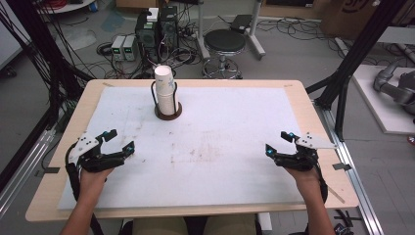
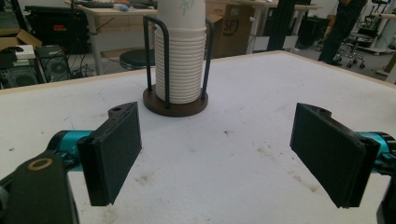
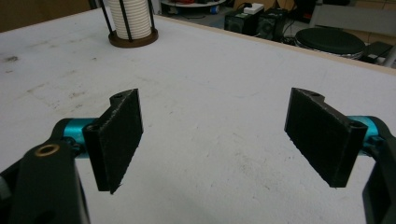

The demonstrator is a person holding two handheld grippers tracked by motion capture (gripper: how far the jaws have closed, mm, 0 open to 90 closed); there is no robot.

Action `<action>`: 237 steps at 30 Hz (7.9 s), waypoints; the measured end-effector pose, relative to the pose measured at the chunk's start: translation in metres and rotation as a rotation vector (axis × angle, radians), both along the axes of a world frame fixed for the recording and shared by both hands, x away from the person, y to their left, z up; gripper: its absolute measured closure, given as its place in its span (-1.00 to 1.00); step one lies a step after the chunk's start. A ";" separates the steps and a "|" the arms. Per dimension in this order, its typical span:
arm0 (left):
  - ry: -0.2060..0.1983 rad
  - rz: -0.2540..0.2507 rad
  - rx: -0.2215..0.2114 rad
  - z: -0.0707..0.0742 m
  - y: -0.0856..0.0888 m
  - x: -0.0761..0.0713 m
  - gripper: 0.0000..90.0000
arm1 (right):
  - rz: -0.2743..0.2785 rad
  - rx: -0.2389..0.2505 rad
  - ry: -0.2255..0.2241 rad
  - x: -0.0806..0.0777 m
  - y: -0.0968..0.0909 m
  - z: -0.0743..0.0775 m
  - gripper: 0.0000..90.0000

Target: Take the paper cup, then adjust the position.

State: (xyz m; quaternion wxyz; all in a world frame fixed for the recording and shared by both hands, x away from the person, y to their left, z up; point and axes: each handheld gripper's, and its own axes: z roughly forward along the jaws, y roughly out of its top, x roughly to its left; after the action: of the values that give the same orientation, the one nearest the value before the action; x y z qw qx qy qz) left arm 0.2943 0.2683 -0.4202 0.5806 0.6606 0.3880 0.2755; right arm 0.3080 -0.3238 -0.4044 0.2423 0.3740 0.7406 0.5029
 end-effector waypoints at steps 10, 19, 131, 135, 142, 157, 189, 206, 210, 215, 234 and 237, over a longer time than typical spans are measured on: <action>0.010 -0.015 -0.030 0.001 -0.003 0.006 -0.64 | -0.007 0.002 0.001 -0.001 -0.003 0.000 -0.56; 0.012 -0.079 -0.058 0.016 -0.012 0.026 -0.65 | -0.005 0.007 0.012 -0.003 -0.002 -0.002 -0.56; 0.115 -0.034 0.143 0.125 -0.102 0.219 -0.23 | 0.007 0.047 0.037 -0.007 -0.010 -0.003 -0.56; 0.086 -0.026 0.136 0.133 -0.101 0.214 -0.22 | 0.010 0.045 0.031 -0.006 -0.011 -0.002 -0.56; 0.020 -0.015 0.066 0.153 -0.090 0.195 -0.22 | 0.016 0.044 0.029 -0.007 -0.009 -0.002 -0.56; -0.061 -0.052 -0.006 0.168 -0.064 0.129 -0.20 | 0.041 0.033 0.032 -0.006 0.001 -0.001 -0.56; -0.022 -0.381 -0.001 0.112 -0.106 0.068 -0.20 | 0.159 0.033 0.063 -0.001 0.033 0.000 -0.56; 0.052 -0.527 0.018 0.079 -0.149 0.060 -0.20 | 0.274 0.040 0.057 -0.002 0.057 0.006 -0.56; 0.061 -0.558 0.030 0.076 -0.154 0.057 -0.20 | 0.304 0.046 0.057 -0.002 0.063 0.008 -0.56; 0.063 -0.593 0.035 0.074 -0.160 0.055 -0.20 | 0.352 0.047 0.056 0.002 0.073 0.011 -0.56; 0.059 -0.678 0.040 0.068 -0.178 0.046 -0.20 | 0.479 0.036 0.038 0.015 0.106 0.019 -0.56; 0.056 -0.700 0.043 0.067 -0.181 0.044 -0.20 | 0.489 0.036 0.038 0.015 0.110 0.019 -0.56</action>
State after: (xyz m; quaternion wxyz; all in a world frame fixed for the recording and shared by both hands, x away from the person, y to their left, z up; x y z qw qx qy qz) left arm 0.3384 0.0877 -0.3530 0.6150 0.7729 0.1481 0.0496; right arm 0.3229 -0.2142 -0.3858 0.0930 0.1972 0.8044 0.5526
